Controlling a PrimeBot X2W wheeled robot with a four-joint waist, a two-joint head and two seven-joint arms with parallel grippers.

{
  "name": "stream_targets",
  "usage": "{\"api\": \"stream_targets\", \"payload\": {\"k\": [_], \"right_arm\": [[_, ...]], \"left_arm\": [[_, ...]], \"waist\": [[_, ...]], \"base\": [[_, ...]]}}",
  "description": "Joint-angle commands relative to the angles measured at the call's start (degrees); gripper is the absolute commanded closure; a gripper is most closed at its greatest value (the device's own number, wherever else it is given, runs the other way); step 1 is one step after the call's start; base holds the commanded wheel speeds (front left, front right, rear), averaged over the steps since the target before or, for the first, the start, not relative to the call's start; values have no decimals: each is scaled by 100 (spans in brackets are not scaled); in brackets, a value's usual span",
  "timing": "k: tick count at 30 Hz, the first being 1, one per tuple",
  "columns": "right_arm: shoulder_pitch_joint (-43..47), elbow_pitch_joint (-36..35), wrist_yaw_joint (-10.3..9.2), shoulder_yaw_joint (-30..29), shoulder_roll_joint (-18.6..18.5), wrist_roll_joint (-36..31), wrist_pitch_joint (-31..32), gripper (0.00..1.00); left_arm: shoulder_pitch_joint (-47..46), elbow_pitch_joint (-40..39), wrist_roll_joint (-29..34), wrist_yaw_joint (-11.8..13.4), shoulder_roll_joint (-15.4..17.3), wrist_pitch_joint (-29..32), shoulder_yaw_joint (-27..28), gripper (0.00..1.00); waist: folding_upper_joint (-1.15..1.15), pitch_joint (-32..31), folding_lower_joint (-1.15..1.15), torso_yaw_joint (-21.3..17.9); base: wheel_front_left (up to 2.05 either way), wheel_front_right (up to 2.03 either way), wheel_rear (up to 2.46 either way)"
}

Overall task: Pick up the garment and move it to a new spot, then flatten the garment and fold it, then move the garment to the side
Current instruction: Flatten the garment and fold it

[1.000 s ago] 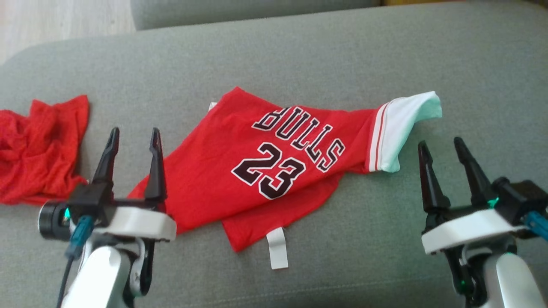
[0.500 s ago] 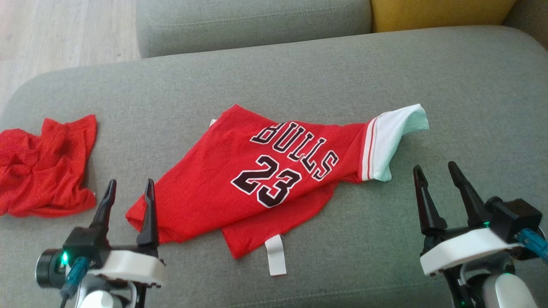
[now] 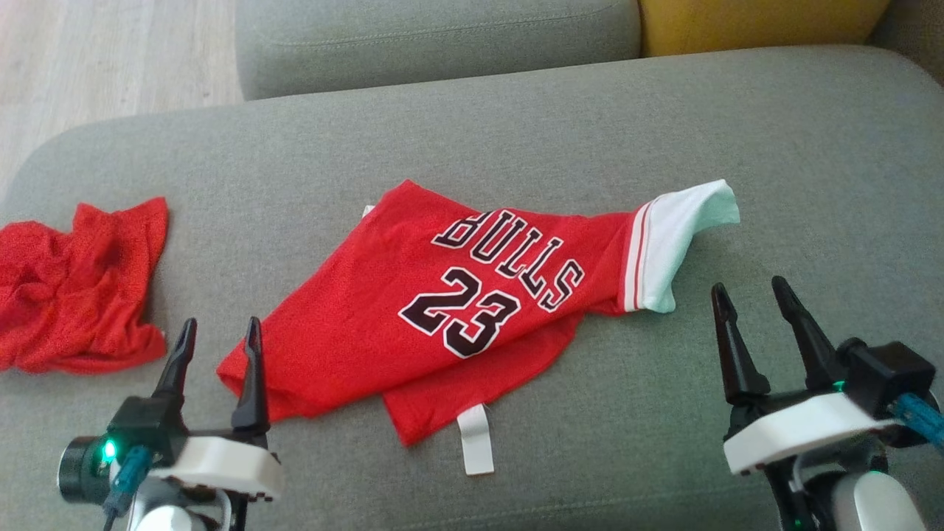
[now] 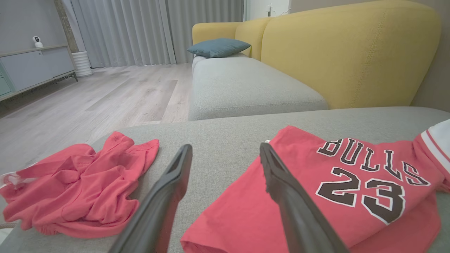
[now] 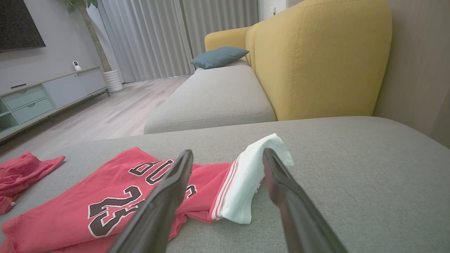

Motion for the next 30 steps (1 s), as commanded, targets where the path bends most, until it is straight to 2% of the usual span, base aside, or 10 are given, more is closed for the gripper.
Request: {"api": "stream_targets", "payload": {"k": [1,12,19,24,27,28,29,30], "right_arm": [[-108,-243,23,133,-34,-51,-8,0],[-149,-256,23,117,-24,-48,-6,0],[-273,-280,23,145,-20,-24,-24,0],[-392,-246,23,153,-20,2,-85,0],[-422,-224,23,157,-19,11,-102,0],[-435,-214,23,155,-19,13,-111,0],[-448,-206,23,151,-19,14,-117,0],[-460,-200,23,148,-19,16,-123,0]], "left_arm": [[-204,-138,60,-31,56,-44,245,0],[-279,51,95,-93,0,0,229,0],[-502,657,-247,-191,-116,759,177,0],[-785,1237,-494,-288,-186,1129,186,0],[-856,1385,-548,-262,-202,1240,208,0],[-882,1445,-560,-221,-206,1297,225,9],[-906,1499,-586,-198,-208,1340,246,56],[-926,1550,-621,-194,-211,1383,263,72]], "waist": [[0,7,0,2],[0,130,0,1],[0,463,0,-29],[0,733,0,-87],[0,791,0,-103],[0,811,0,-108],[0,829,0,-113],[0,843,0,-117]], "base": [[0,0,0],[0,0,0],[0,0,0],[0,0,0],[0,0,0],[0,0,0],[0,0,0],[0,0,0]]}}
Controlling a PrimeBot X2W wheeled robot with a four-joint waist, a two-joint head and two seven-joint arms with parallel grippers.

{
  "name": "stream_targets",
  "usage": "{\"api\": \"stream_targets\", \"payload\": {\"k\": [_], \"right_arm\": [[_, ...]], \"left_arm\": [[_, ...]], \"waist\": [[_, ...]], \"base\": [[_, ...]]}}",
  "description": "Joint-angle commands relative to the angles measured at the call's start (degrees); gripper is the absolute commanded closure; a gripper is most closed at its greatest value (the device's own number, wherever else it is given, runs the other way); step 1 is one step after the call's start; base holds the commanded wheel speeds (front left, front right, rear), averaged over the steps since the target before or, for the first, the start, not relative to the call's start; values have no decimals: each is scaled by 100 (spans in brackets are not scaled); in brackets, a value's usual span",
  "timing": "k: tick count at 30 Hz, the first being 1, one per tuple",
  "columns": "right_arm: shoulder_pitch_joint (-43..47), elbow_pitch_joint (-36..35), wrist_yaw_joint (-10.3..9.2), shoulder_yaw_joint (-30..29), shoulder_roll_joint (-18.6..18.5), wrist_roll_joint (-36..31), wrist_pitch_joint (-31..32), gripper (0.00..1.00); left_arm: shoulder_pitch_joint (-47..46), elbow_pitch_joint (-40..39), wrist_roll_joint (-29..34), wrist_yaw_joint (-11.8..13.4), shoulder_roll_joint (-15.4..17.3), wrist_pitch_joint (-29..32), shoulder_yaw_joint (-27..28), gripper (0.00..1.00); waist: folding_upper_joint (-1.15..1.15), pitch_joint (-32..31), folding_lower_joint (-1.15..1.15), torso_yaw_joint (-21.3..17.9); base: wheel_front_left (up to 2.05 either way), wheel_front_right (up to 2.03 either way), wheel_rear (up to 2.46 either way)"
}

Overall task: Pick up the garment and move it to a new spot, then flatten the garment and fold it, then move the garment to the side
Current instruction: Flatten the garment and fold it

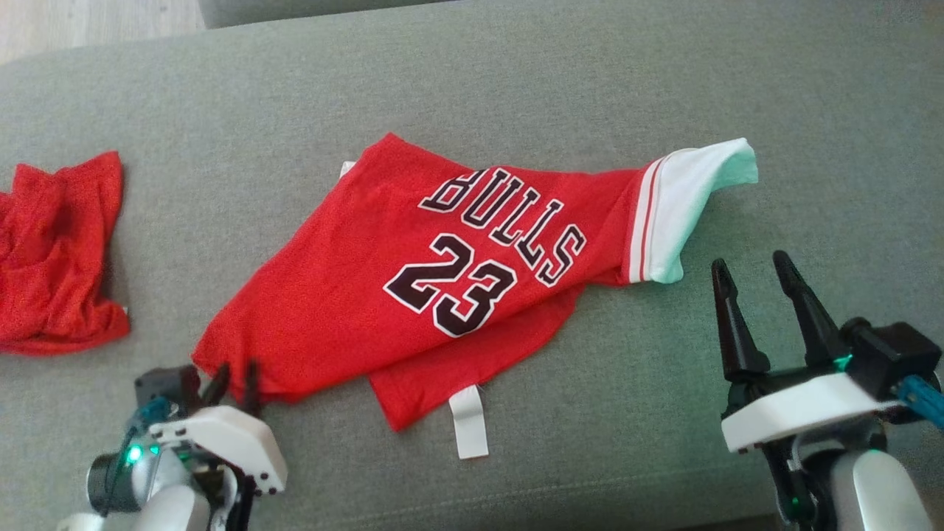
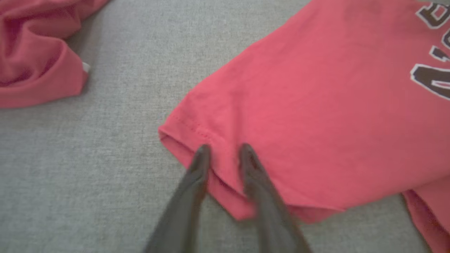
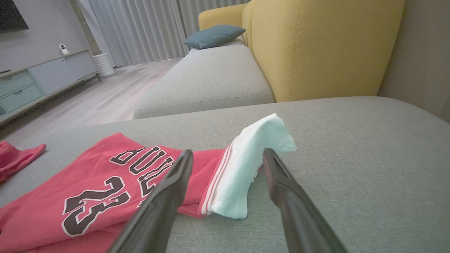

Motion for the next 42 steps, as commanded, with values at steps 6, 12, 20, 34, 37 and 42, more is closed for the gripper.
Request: {"api": "stream_targets", "payload": {"k": [6,12,20,34,37,42], "right_arm": [[-242,-148,23,99,-28,32,-71,0],[-254,-122,23,93,-26,39,-90,0],[-316,-166,23,74,-25,58,-94,0],[-774,16,23,214,-23,273,-354,0],[-842,134,23,264,-22,350,-449,0],[-912,260,23,274,-22,391,-562,0]], "left_arm": [[-310,6,-102,16,56,89,216,100],[-384,-287,123,137,124,-284,155,100],[-974,-1640,586,199,481,-649,112,100],[-3533,-175,714,-291,882,-227,139,100],[-3855,625,613,-426,900,-323,184,100],[-4125,1619,426,-580,873,-329,253,50]], "waist": [[0,30,0,1],[0,-12,0,27],[0,51,0,12],[0,741,0,-821],[0,866,0,-1016],[0,961,0,-1174]], "base": [[0,0,0],[0,0,0],[0,0,0],[0,0,0],[0,0,0],[0,0,0]]}}
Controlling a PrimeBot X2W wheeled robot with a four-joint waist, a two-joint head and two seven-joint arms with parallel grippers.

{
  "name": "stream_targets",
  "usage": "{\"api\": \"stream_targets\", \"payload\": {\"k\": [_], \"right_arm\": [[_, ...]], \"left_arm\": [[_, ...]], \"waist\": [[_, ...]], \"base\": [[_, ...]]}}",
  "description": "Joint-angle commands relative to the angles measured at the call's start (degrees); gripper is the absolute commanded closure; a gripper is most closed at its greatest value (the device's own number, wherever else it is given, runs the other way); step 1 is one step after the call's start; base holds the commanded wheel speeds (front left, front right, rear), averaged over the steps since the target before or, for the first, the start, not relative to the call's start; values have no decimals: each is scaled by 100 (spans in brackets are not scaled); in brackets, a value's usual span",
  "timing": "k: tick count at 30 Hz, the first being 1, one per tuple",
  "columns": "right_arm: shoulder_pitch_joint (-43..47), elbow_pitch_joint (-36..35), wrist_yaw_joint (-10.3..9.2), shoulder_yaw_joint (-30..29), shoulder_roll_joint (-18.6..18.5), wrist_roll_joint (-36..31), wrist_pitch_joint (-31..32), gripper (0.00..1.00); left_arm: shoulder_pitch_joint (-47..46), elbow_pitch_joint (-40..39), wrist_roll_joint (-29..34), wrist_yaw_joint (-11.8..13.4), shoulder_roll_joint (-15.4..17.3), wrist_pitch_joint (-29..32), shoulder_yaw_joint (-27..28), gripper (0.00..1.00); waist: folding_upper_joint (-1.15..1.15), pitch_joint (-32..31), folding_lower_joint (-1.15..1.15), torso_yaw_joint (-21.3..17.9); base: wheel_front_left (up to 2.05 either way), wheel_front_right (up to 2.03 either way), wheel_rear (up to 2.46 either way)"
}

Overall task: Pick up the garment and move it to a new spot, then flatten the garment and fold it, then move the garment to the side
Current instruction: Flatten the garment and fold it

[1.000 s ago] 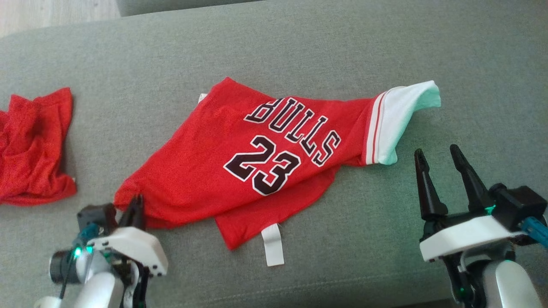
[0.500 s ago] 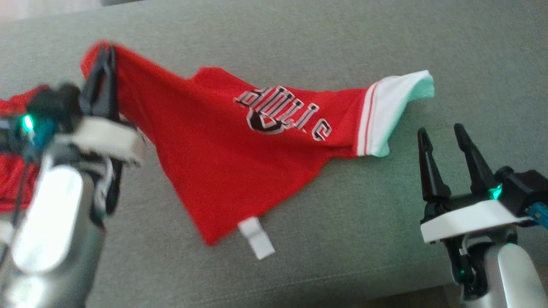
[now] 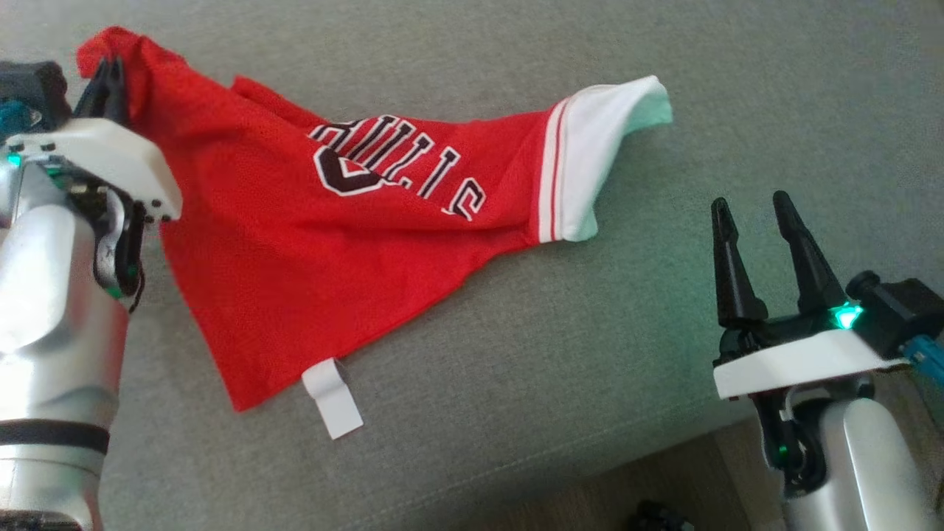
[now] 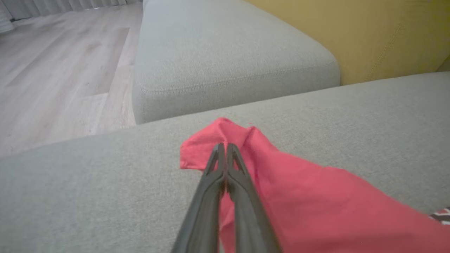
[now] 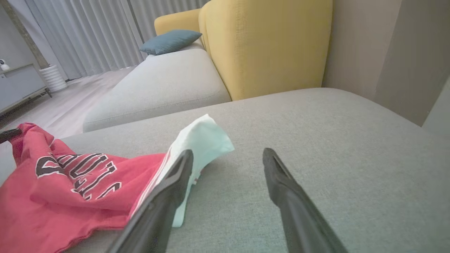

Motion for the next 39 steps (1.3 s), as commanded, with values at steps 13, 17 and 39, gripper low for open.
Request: {"api": "stream_targets", "payload": {"k": [13,17,39], "right_arm": [[-140,-139,23,-52,-35,-258,-27,0],[-80,-206,23,-81,-76,-324,67,0],[558,-323,23,83,-204,-385,486,0]], "left_arm": [[579,-435,24,348,-234,-1132,316,0],[1372,-1732,241,596,-368,-1139,503,0],[4462,-4027,851,844,-837,-1142,658,0]], "waist": [[0,-282,0,357],[0,-476,0,610],[0,-1291,0,1053]], "base": [[0,0,0],[0,0,0],[0,0,0]]}}
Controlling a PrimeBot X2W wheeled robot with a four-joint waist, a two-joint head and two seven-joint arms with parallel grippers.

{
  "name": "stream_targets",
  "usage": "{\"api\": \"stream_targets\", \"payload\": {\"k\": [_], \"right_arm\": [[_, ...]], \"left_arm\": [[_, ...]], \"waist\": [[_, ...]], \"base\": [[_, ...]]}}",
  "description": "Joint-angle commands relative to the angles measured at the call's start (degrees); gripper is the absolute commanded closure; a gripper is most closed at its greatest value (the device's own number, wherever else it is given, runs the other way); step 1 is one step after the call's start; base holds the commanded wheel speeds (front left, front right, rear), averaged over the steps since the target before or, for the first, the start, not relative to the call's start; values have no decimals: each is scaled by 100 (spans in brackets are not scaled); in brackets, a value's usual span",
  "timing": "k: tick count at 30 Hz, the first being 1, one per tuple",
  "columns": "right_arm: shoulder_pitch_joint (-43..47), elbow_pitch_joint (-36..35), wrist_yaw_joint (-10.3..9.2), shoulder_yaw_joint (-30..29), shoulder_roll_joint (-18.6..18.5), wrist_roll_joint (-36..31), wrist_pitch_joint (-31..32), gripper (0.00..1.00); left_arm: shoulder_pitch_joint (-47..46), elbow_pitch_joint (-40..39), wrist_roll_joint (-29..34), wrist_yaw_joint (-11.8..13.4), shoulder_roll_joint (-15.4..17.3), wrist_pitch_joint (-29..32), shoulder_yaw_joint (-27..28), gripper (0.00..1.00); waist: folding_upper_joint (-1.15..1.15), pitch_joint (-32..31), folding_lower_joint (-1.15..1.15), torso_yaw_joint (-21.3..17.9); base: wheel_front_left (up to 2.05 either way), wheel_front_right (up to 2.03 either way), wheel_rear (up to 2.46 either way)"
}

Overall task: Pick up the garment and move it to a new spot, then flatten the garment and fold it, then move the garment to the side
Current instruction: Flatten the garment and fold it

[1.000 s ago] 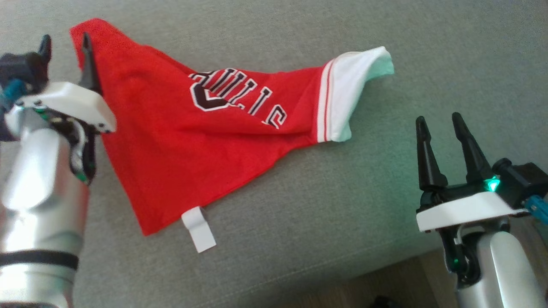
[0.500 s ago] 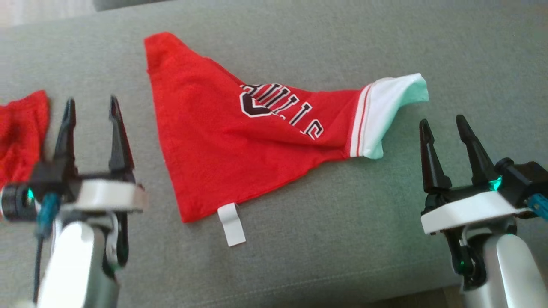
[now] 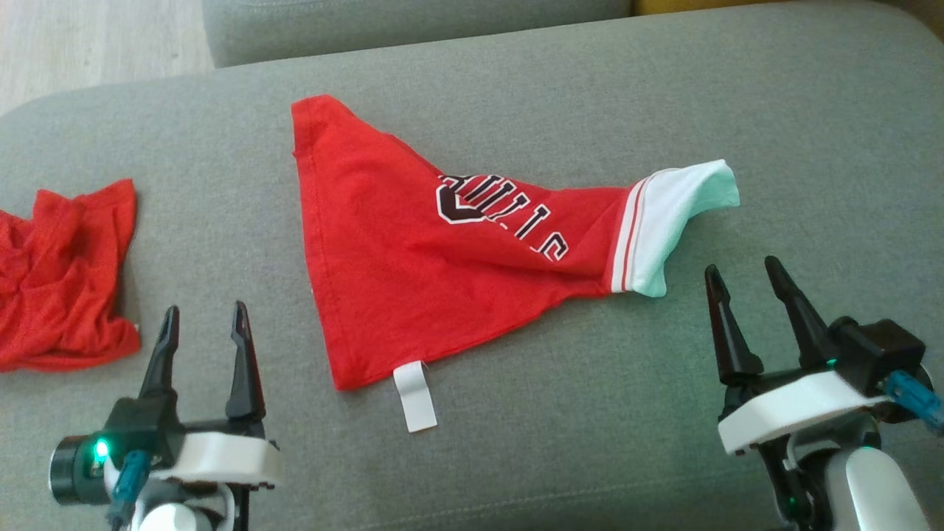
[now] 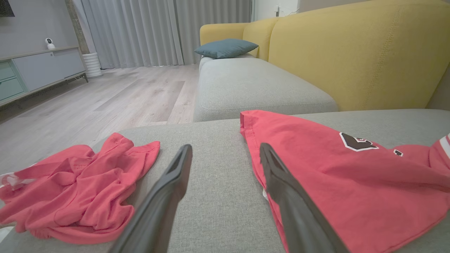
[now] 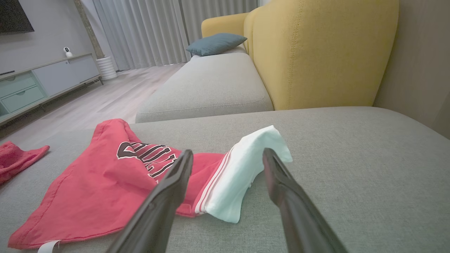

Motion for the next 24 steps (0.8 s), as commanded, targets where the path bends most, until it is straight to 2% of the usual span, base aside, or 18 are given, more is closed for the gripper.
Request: {"api": "stream_targets", "payload": {"k": [1,18,24], "right_arm": [[-69,-234,23,164,-60,-18,15,0],[-68,-311,23,276,-103,5,82,0],[-264,-167,23,209,-286,82,191,0]], "left_arm": [[-139,-227,45,29,46,-30,152,0],[-189,-199,87,15,83,-30,104,0],[-327,-219,106,1,55,-30,46,0]], "waist": [[0,-24,0,-5],[0,43,0,-16],[0,232,0,1]], "base": [[0,0,0],[0,0,0],[0,0,0]]}}
